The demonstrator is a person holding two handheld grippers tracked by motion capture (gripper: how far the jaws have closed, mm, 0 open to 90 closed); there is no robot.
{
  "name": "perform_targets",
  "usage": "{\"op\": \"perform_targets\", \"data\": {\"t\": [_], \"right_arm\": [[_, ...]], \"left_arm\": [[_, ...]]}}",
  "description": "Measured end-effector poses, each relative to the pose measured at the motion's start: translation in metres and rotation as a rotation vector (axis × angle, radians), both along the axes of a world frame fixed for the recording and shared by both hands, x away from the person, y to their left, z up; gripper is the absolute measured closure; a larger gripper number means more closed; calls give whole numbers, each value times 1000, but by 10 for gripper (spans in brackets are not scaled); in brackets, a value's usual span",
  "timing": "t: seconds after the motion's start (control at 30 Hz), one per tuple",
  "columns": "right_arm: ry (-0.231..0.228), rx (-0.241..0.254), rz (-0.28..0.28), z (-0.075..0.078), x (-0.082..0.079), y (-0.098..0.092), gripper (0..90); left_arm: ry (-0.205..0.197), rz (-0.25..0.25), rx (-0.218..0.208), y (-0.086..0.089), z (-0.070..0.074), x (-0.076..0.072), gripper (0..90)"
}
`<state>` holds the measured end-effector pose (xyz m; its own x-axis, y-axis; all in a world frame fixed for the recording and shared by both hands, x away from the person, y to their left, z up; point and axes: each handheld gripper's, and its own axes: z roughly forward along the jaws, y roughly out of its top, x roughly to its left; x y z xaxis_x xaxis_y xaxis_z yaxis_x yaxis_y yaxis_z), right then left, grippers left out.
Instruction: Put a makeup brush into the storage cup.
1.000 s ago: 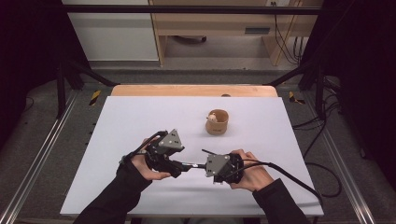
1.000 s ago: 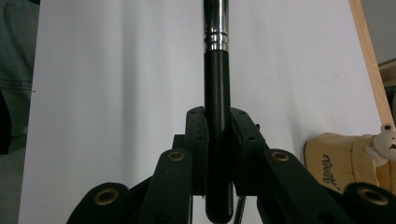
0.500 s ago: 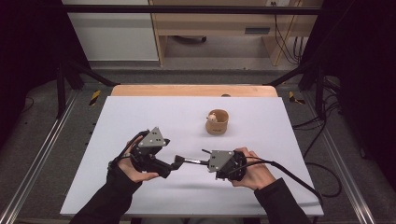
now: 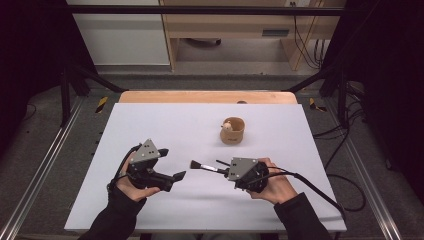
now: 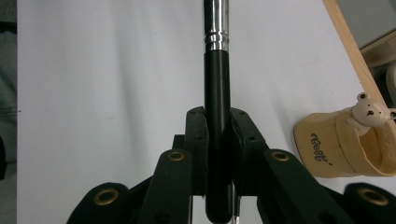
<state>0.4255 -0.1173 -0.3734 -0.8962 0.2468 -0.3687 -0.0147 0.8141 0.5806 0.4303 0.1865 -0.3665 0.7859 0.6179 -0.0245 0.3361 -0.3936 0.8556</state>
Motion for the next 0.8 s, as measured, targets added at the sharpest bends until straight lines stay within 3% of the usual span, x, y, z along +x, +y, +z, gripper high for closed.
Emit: {"op": "perform_targets", "data": {"t": [0.17, 0.43, 0.8], "right_arm": [[-1, 11, -11, -1, 1, -1, 792], [20, 73, -63, -9, 2, -8, 792], [45, 161, -114, -19, 0, -10, 792]], "left_arm": [[6, 16, -29, 4, -8, -1, 82], [16, 55, -88, 9, -23, -4, 85], [11, 80, -118, 6, -33, -8, 96]]}}
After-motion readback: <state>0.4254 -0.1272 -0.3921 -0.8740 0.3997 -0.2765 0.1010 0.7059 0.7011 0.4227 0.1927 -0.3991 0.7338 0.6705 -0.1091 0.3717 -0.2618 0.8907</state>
